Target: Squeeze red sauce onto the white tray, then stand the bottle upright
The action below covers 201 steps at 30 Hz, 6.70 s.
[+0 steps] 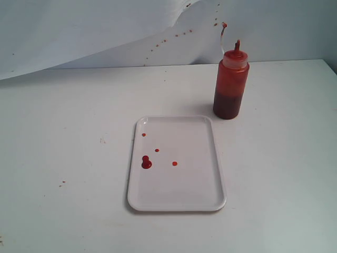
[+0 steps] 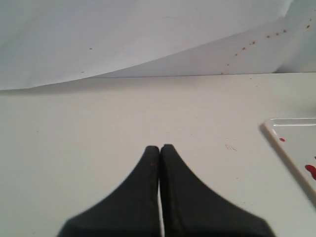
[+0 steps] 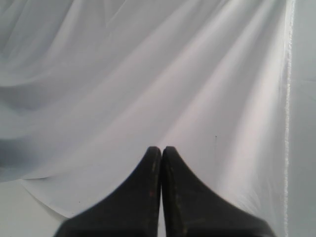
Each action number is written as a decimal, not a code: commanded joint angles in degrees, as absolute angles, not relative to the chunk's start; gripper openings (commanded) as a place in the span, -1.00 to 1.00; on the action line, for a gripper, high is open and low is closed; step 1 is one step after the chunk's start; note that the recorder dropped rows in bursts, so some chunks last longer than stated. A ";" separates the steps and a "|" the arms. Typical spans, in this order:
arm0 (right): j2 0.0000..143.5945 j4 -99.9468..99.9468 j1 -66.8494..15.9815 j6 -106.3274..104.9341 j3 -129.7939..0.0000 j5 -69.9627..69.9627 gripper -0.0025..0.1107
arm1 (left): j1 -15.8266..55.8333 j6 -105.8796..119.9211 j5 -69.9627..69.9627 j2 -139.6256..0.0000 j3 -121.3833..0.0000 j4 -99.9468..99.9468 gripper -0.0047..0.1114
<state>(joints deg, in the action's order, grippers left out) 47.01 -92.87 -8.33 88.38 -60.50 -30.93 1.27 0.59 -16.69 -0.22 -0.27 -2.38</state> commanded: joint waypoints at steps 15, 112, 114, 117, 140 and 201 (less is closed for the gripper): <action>46.95 -92.30 -8.29 88.52 -60.71 -30.79 -0.96 | -2.51 0.54 -16.41 0.00 0.00 -2.21 -0.91; 0.00 -8.93 -3.99 7.57 0.00 13.62 -0.96 | -2.51 0.36 -16.29 0.00 0.00 -2.21 -0.91; 0.00 -8.94 -3.99 7.57 0.00 15.42 -0.96 | -2.51 0.36 -16.29 0.00 0.00 -2.21 -0.91; 0.00 -8.40 -3.99 7.57 0.00 17.71 -0.96 | -2.51 0.36 -16.29 0.00 0.00 -2.21 -0.91; 0.00 -3.72 -3.86 -1.07 0.00 19.57 -0.96 | -2.51 0.41 -16.29 0.00 0.00 -2.21 -0.91; 0.00 -2.74 3.31 -0.80 0.00 19.57 -0.96 | -2.51 0.46 -16.29 0.00 0.00 -2.21 -0.91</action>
